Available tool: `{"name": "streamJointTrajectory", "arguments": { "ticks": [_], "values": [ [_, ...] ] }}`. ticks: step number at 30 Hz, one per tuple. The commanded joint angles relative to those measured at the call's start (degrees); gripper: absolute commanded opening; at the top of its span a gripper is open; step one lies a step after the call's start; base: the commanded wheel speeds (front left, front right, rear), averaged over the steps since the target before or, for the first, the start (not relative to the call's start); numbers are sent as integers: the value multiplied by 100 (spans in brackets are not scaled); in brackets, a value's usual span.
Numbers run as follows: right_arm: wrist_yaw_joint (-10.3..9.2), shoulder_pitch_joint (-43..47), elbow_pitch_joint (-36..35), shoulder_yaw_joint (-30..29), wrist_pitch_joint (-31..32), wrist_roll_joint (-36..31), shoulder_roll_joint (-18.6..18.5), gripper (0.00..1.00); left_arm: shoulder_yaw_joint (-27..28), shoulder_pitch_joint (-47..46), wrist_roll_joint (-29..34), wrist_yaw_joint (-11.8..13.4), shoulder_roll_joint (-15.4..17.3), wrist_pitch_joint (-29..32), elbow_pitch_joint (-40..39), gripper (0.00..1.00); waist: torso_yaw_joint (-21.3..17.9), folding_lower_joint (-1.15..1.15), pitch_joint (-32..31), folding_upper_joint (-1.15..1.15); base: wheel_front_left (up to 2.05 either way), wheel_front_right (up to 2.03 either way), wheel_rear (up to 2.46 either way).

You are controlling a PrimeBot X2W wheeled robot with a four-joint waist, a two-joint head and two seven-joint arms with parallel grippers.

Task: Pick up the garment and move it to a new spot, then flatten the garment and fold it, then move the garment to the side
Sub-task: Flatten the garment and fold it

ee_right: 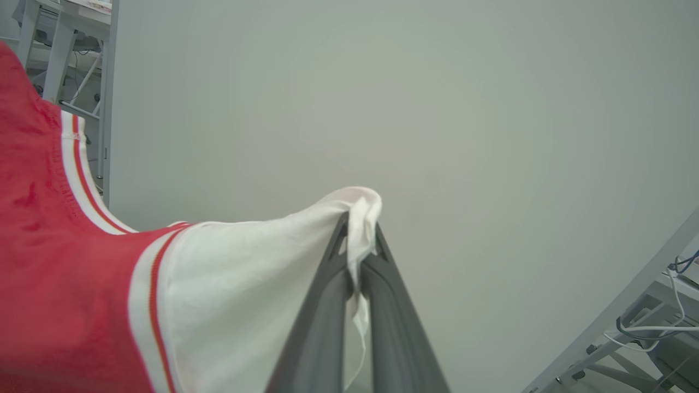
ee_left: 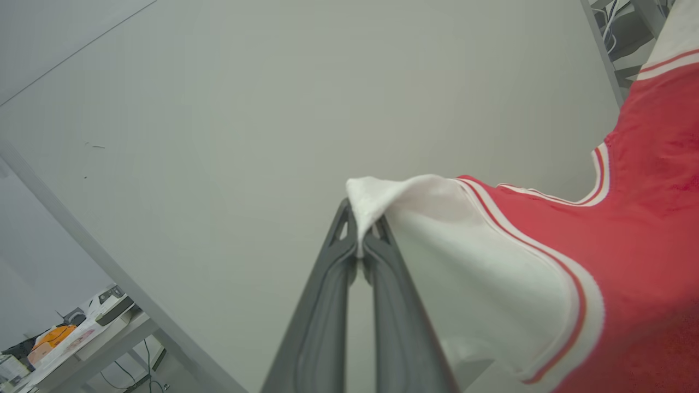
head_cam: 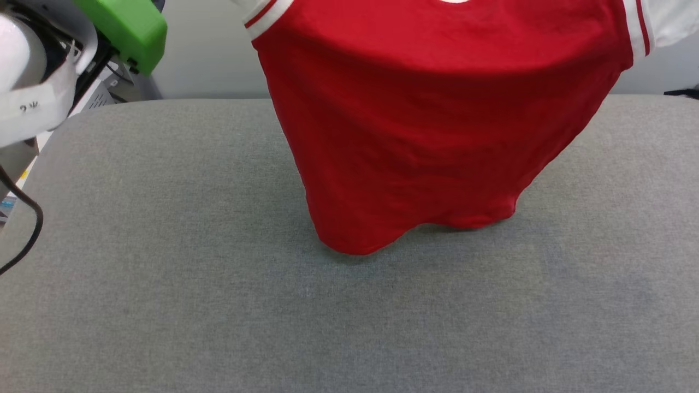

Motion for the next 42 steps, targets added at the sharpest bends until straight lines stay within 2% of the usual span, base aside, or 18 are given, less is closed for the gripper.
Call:
{"name": "streamJointTrajectory", "arguments": {
  "ticks": [1,6,12,19,27,34,42],
  "values": [
    [-5,-145,8,-36,66,-61,87,0,35,-171,46,-38,-89,-18,89,0,-25,0,138,0,0,0,0],
    [-5,-692,324,-81,311,-189,307,0,92,-593,77,-185,-375,-42,491,0,-29,0,551,0,0,0,0],
    [-5,-1639,979,59,342,-376,566,0,212,-1200,192,-230,-751,-154,1092,0,-41,0,1182,0,0,0,0],
    [-5,-2909,1921,325,65,-708,900,0,345,-1860,476,-61,-1021,-374,1493,0,-41,0,1721,0,0,0,0],
    [-5,-3999,2936,556,-502,-969,1231,0,518,-2388,632,136,-1141,-532,1518,0,-34,0,2069,0,0,0,0],
    [-5,-4324,3432,991,-802,-915,1483,0,477,-2226,606,166,-1140,-656,1630,0,-45,0,2311,0,0,0,0],
    [-5,-3840,3798,1512,-1245,-558,1639,0,459,-1598,348,158,-975,-853,1605,0,-35,0,2332,0,0,0,0]
  ]
}}
